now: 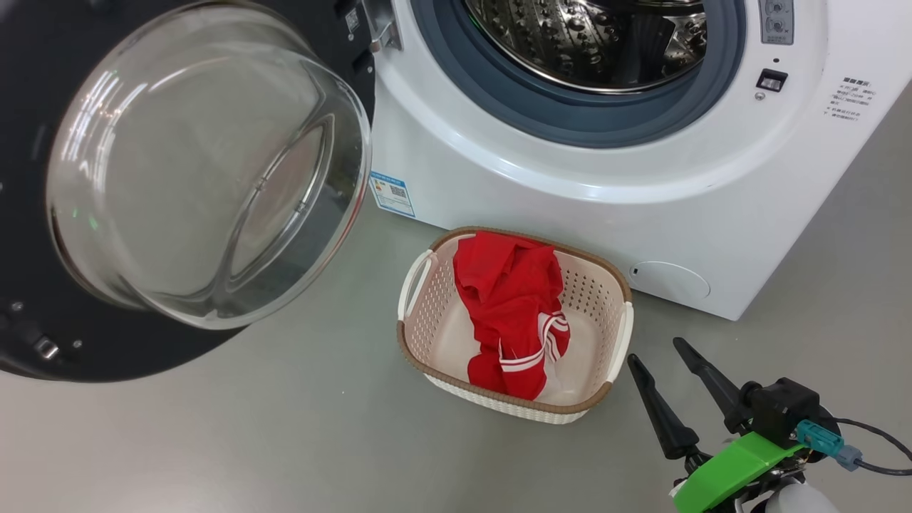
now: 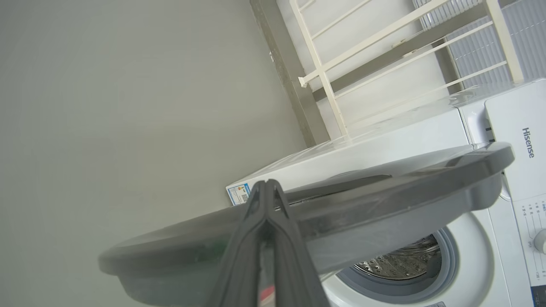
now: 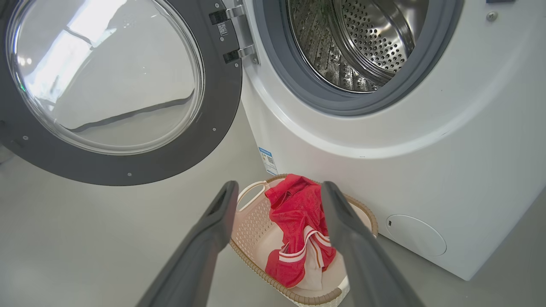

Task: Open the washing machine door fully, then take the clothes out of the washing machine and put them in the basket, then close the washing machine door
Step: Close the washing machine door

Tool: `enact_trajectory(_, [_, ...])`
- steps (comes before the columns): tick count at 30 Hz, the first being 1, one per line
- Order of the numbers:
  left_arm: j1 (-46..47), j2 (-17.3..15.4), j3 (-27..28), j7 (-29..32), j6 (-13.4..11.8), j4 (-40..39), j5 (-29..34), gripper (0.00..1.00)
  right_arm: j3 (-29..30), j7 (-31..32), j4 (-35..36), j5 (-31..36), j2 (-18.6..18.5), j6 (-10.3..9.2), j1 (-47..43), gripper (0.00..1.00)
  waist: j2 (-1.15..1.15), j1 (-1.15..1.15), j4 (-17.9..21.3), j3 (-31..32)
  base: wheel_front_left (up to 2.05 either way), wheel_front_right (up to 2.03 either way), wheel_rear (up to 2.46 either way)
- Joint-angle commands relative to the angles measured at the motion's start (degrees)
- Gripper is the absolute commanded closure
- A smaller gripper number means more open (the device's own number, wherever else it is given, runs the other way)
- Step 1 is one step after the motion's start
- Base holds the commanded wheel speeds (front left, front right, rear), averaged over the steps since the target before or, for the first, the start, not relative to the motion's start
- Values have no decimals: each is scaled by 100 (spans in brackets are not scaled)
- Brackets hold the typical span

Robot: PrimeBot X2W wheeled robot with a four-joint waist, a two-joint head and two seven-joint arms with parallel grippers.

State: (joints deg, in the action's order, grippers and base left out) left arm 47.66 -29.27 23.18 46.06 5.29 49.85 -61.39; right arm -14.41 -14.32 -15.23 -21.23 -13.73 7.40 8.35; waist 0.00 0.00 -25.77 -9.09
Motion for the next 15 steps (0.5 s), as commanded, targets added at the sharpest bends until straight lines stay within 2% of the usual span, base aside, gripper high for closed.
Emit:
enact_trajectory(1, [-36,-313,31,168,88,-273,-107,100,-106,-68,150,37,2,9,99,0,0,0,-16,24,0,0,0])
enact_trajectory(7, [-311,-206,-193,1015,147,-826,-313,100,-43,-68,154,17,22,9,23,0,0,0,-2,101,0,0,0])
enact_trajectory(11, [-611,-193,-427,1549,178,-1385,-372,100,11,-68,160,20,42,9,-49,0,0,0,20,158,0,0,0])
enact_trajectory(15, [-871,-30,-575,1986,199,-2067,-615,100,67,-68,174,36,74,9,-112,0,0,0,74,210,0,0,0])
